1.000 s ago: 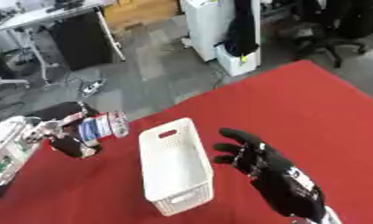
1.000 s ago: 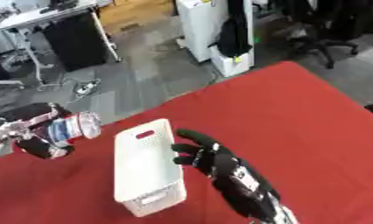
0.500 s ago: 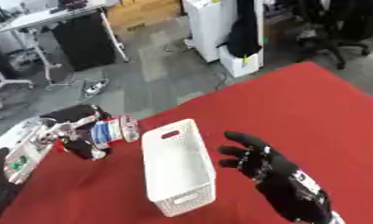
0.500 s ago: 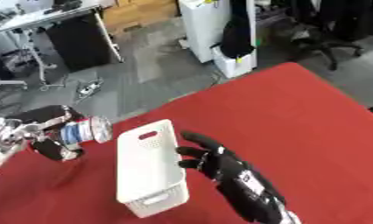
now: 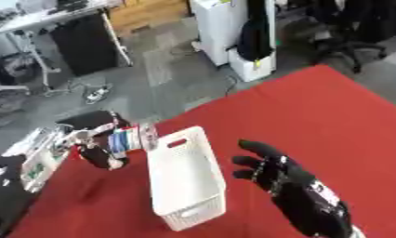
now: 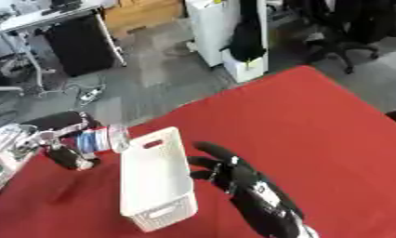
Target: Pick up objects on the table and place them in the box.
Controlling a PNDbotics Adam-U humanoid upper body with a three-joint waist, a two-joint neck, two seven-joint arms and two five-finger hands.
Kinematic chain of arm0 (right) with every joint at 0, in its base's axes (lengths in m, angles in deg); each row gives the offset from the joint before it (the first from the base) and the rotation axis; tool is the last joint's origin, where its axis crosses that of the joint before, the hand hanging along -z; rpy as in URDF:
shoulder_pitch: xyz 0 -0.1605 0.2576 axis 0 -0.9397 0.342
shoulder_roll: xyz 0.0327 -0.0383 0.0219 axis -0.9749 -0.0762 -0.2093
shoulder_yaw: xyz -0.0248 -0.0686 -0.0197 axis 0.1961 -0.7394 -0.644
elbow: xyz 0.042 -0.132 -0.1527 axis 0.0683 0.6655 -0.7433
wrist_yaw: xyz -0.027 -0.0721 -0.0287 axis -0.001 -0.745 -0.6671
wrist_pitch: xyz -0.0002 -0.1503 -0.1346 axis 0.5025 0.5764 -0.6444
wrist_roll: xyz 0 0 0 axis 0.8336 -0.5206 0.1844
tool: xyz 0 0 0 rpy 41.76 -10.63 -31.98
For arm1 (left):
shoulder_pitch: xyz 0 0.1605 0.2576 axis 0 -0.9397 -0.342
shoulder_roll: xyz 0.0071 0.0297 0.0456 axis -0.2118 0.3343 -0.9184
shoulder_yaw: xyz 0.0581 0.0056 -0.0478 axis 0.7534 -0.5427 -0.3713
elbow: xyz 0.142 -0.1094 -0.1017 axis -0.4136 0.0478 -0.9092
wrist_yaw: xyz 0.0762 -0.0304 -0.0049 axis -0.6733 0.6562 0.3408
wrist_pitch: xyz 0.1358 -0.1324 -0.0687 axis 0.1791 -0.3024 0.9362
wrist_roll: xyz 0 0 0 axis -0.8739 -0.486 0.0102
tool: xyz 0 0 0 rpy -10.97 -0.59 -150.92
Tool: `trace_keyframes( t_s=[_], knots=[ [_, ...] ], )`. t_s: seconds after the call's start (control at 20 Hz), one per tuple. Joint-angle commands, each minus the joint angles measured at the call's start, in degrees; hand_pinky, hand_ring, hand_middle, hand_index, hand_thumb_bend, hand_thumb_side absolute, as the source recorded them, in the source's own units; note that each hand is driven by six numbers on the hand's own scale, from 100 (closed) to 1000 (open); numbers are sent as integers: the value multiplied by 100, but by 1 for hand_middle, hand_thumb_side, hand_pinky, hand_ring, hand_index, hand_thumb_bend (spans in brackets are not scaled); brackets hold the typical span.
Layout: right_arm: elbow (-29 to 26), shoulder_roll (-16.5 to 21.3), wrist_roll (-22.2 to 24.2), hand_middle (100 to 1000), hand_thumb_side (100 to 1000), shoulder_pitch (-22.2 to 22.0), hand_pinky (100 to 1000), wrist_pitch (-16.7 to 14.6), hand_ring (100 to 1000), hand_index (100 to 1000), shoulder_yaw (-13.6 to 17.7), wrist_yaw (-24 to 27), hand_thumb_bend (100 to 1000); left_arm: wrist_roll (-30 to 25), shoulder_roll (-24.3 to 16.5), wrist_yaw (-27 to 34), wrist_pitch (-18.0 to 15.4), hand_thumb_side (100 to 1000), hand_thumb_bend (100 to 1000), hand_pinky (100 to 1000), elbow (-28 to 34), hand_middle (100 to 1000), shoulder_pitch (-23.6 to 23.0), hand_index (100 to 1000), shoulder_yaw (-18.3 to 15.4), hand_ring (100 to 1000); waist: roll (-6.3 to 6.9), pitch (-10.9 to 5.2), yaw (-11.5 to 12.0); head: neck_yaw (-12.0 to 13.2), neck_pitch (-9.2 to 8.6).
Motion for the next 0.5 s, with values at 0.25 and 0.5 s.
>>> trace_keyframes(
  t_s=[0.25, 0.5],
  knots=[
    [-118, -95, 37, 1000, 1000, 4, 897, 24, 946, 1000, -17, -36, 117, -4, 56, -70, -47, 135, 238, 100, 4, 279, 246, 463, -19, 227, -44, -97, -47, 136, -50],
    [-122, -120, 63, 1000, 1000, 9, 896, 38, 946, 1000, -33, -43, 115, -24, 202, -97, -84, 136, 233, 100, -38, 279, 295, 464, 2, 228, -44, -97, -133, 195, -24]
  ],
)
